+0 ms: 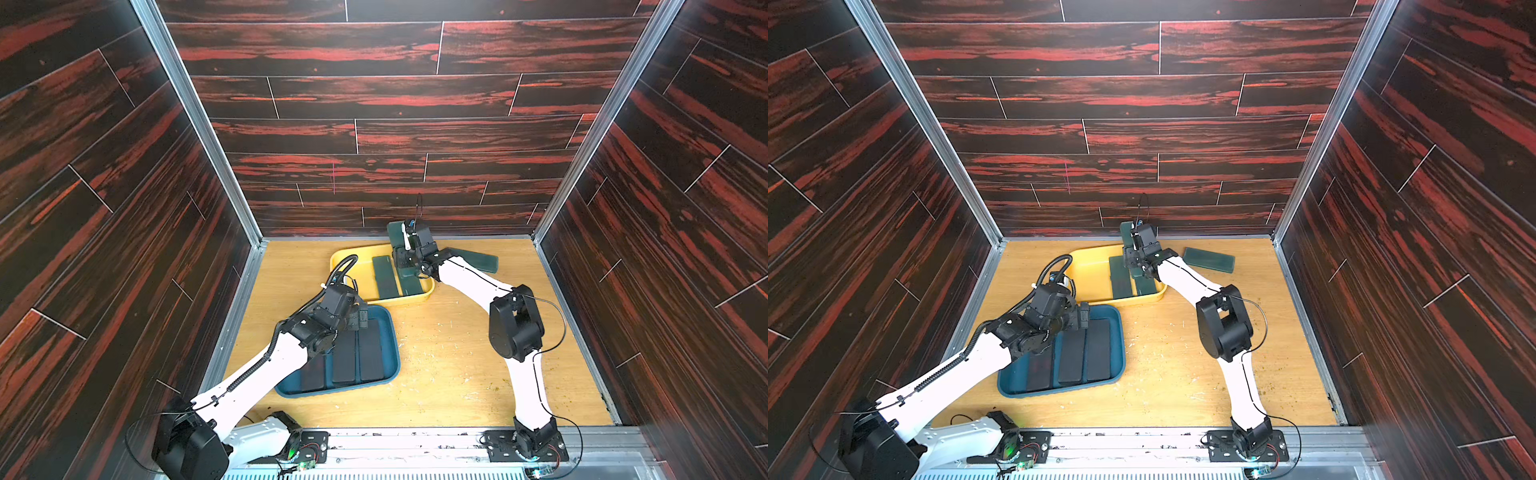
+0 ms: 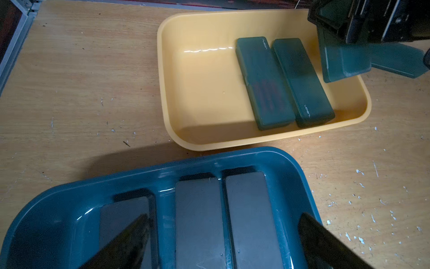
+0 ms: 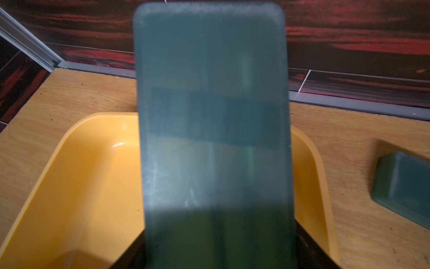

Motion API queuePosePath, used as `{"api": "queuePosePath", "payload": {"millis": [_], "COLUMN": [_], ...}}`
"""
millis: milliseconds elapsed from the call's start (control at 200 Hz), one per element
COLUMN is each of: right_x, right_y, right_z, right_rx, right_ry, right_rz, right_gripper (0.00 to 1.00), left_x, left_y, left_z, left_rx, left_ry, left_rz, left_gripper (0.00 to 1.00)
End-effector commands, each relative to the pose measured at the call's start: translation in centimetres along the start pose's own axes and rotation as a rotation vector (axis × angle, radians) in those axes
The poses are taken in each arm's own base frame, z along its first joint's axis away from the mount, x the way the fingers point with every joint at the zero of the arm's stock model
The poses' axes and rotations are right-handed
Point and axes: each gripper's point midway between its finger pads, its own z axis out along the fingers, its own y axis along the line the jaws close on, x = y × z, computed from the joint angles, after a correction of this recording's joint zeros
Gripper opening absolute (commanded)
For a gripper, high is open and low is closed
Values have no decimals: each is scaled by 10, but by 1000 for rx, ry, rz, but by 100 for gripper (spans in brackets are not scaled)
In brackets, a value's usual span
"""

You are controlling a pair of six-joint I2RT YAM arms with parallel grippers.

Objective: Place the pencil cases by color into the storage box
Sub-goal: Place the pencil case at the storage box.

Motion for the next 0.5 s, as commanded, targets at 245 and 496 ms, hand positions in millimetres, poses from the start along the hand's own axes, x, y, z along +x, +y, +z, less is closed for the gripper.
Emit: {"api": "queuePosePath", "payload": {"millis": [245, 496], "right_x": [26, 37], "right_y": [26, 54], "right_z": [38, 51], "right_rx": [9, -8], "right_ry": [78, 117], "right_rz": [41, 71], "right_gripper": [53, 53], "left_x": [-5, -8], "left_y": [13, 23], "left_z": [-2, -3], "left_rx": [-37, -59], "left_ry": [-19, -28], "left_rz": [-50, -85], "left_gripper": [100, 100]}}
